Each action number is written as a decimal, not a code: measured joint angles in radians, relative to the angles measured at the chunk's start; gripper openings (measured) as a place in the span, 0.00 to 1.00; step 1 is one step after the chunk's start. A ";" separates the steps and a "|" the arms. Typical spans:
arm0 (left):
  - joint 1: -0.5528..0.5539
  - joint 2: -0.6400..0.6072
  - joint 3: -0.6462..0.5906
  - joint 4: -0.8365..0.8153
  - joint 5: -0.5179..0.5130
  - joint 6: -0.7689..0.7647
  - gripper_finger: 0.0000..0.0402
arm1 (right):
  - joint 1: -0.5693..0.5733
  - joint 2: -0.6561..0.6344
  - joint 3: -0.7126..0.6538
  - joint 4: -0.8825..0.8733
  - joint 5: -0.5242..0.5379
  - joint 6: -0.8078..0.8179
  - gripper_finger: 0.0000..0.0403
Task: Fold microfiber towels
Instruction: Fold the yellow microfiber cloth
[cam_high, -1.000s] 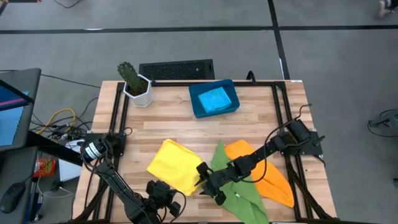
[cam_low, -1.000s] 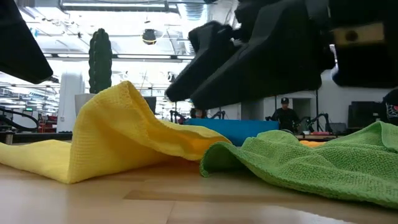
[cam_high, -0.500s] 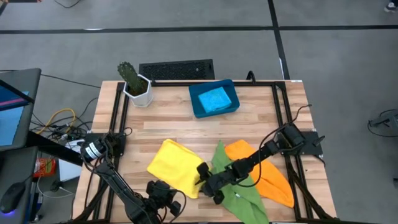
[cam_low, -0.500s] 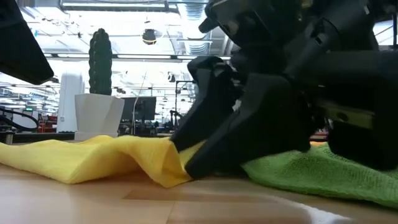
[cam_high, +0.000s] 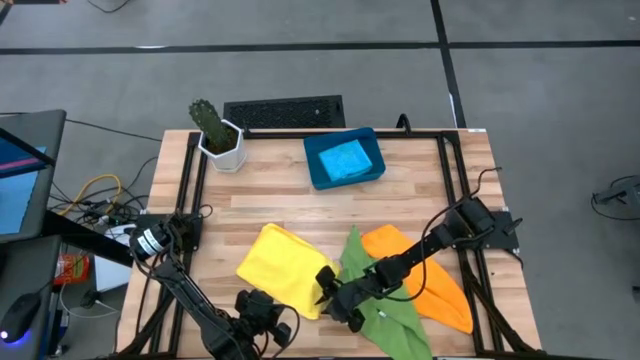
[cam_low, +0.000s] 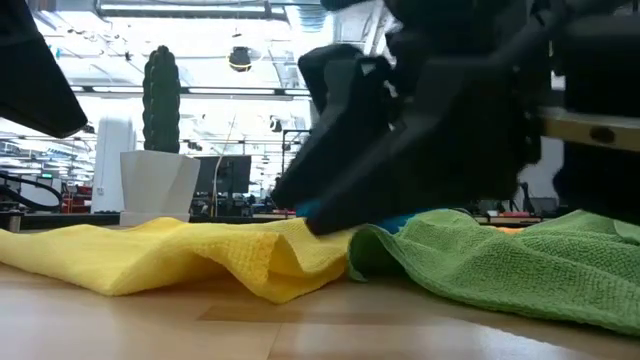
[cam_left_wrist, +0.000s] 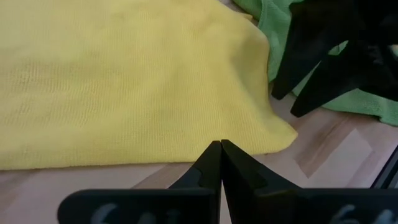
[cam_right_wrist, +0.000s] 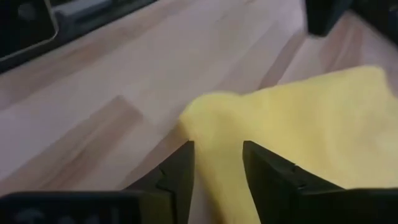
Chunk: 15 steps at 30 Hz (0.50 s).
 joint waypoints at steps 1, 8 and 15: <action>0.002 0.000 0.000 0.000 -0.003 0.002 0.00 | -0.001 0.003 0.000 -0.001 -0.014 0.010 0.40; 0.009 0.000 0.000 0.000 -0.009 0.010 0.00 | -0.001 0.058 0.000 0.040 -0.049 0.023 0.43; 0.010 0.000 0.000 0.001 -0.008 0.014 0.00 | 0.001 0.084 0.005 0.048 -0.025 0.042 0.40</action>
